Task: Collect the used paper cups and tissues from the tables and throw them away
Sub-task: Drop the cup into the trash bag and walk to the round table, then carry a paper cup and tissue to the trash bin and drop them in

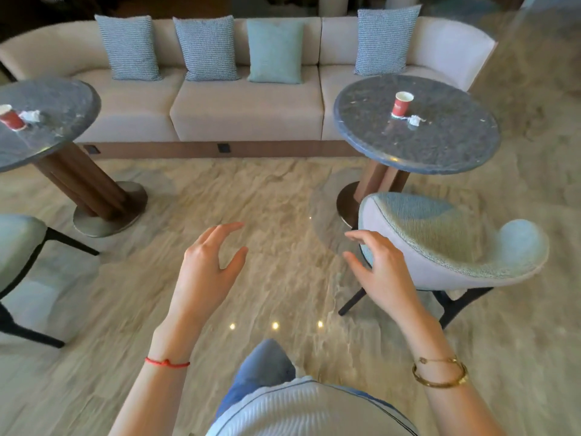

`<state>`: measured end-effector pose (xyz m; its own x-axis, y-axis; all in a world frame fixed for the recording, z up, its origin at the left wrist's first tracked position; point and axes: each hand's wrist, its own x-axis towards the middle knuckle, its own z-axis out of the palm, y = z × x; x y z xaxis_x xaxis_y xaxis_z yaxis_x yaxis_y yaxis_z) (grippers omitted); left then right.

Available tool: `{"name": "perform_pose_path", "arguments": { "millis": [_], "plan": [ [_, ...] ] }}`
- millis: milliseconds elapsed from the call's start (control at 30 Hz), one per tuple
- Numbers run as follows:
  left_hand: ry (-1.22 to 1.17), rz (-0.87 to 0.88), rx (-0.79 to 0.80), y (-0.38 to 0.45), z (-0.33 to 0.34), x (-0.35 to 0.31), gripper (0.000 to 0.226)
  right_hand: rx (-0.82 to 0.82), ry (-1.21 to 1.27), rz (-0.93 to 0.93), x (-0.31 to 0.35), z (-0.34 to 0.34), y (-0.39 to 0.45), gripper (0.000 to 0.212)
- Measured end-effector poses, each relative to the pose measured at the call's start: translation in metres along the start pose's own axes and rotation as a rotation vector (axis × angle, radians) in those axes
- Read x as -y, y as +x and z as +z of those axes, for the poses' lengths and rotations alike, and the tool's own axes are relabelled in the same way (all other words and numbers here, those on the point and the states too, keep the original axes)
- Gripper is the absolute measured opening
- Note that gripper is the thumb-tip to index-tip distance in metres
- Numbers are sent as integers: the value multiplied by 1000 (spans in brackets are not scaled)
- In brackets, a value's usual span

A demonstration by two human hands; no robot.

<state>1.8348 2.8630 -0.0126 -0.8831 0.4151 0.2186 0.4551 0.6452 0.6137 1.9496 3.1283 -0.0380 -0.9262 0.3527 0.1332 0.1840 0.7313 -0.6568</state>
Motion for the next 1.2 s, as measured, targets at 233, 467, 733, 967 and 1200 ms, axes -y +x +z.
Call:
{"name": "perform_pose_path", "arguments": {
  "millis": [233,467,733,967,1200],
  "plan": [
    [-24,52,68,138,52,7,40,-78,-4,87,-51,0,110,30],
    [-60,163,147,316,103,11,42,-173,-18,178,-89,-5,253,31],
    [-113,336,269,507,164,-11,44,-310,-31,316,-126,-26,390,31],
    [-167,423,391,624,251,-39,50,-337,-69,417,-192,-46,475,34],
    [-198,389,469,715,362,-83,63,-361,-93,520,-290,-72,559,38]
  ]
}}
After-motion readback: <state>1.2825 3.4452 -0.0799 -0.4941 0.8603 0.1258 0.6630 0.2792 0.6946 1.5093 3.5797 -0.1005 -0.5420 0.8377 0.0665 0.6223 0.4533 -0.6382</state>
